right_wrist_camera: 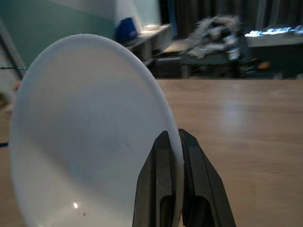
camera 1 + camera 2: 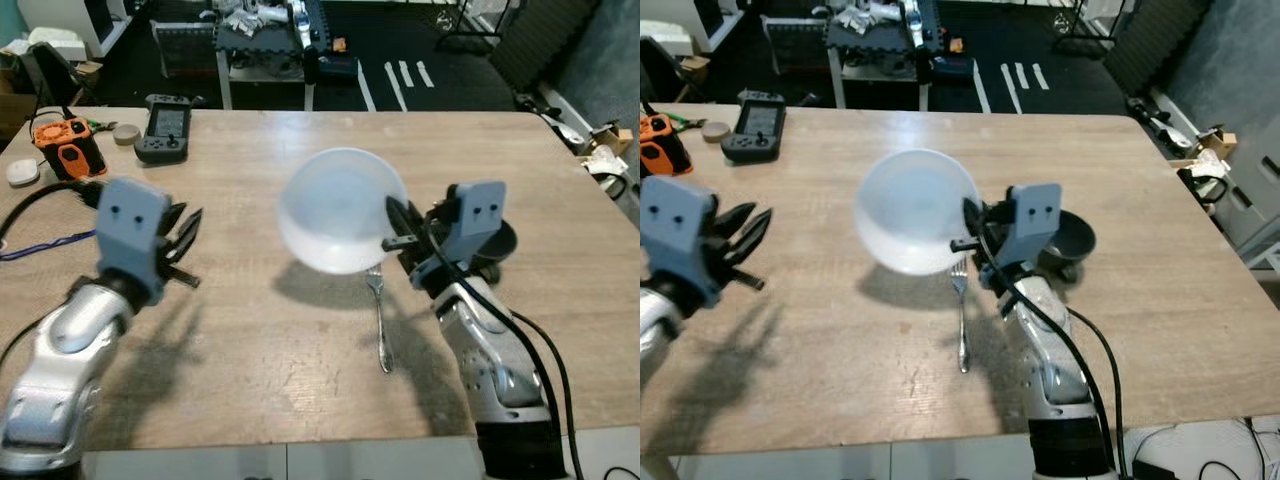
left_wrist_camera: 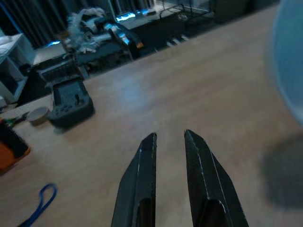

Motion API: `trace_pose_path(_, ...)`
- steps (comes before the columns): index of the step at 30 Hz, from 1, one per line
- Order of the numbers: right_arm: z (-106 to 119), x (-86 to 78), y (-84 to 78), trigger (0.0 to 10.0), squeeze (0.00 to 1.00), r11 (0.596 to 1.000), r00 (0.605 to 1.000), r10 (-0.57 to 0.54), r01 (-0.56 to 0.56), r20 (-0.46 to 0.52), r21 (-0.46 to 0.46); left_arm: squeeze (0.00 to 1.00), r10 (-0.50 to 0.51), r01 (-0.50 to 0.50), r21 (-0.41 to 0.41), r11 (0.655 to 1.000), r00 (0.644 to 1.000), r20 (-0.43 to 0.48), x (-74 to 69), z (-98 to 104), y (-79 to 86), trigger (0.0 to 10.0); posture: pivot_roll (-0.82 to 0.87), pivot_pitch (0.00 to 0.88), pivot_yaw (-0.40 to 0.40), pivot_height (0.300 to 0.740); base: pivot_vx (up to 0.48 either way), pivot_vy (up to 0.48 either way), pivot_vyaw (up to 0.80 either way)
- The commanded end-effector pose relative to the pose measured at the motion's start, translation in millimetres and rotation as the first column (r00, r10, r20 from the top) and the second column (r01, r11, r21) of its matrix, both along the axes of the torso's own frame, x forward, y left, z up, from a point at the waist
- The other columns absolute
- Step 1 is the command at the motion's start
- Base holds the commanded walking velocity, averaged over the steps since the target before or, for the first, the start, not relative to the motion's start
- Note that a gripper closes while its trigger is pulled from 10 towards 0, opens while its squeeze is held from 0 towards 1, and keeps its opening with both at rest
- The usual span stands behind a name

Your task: Setting the table

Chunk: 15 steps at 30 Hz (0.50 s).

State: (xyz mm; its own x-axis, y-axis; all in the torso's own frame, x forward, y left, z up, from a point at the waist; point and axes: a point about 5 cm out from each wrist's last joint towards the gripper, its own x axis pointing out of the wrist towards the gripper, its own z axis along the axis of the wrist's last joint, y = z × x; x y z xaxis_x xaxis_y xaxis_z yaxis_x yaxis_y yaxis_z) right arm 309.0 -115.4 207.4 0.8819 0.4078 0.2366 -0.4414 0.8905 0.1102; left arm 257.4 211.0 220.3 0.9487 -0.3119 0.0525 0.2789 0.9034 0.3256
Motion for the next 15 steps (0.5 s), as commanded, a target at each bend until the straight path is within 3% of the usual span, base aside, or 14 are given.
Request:
trace_pose_path(1,-3,-6.3,6.9,10.0,0.00,0.996,0.995,0.085,-0.084,-0.050,0.024,0.00,-0.071,0.072,0.018,0.997,0.996,-0.045,-8.9,-1,0.3,10.0,0.06,0.085,0.037,0.740,0.000,0.000,0.00)
trace_pose_path(3,-7,-8.7,12.6,10.0,0.00,0.991,0.989,0.124,-0.127,-0.076,-0.039,0.00,-0.079,0.082,0.041,0.996,0.995,-0.065,-11.6,-2,4.4,10.0,0.06,0.089,0.036,0.740,0.000,0.000,0.00)
trace_pose_path(5,-7,-8.7,12.6,10.0,0.00,0.991,0.989,0.124,-0.127,-0.076,-0.039,0.00,-0.079,0.082,0.041,0.996,0.995,-0.065,-11.6,-2,4.4,10.0,0.06,0.089,0.036,0.740,0.000,0.000,0.00)
trace_pose_path(7,-24,-6.8,20.3,10.0,0.00,0.977,0.970,0.139,-0.168,-0.200,-0.134,0.00,-0.068,0.071,0.051,0.996,0.996,-0.064,-10.3,-1,8.2,10.0,0.06,0.093,0.033,0.740,0.000,0.000,0.00)
trace_pose_path(10,-40,-2.7,27.6,10.0,0.00,0.970,0.935,0.144,-0.198,-0.325,-0.138,0.00,-0.094,0.096,0.045,0.994,0.994,-0.053,-9.6,2,5.5,10.0,0.06,0.096,0.024,0.740,0.000,0.000,0.00)
trace_pose_path(15,-47,0.8,38.2,10.0,0.00,0.968,0.902,0.173,-0.229,-0.396,-0.100,0.00,-0.184,0.188,0.041,0.981,0.980,-0.073,-15.8,3,-3.6,10.0,0.06,0.095,0.021,0.740,0.000,0.000,0.00)
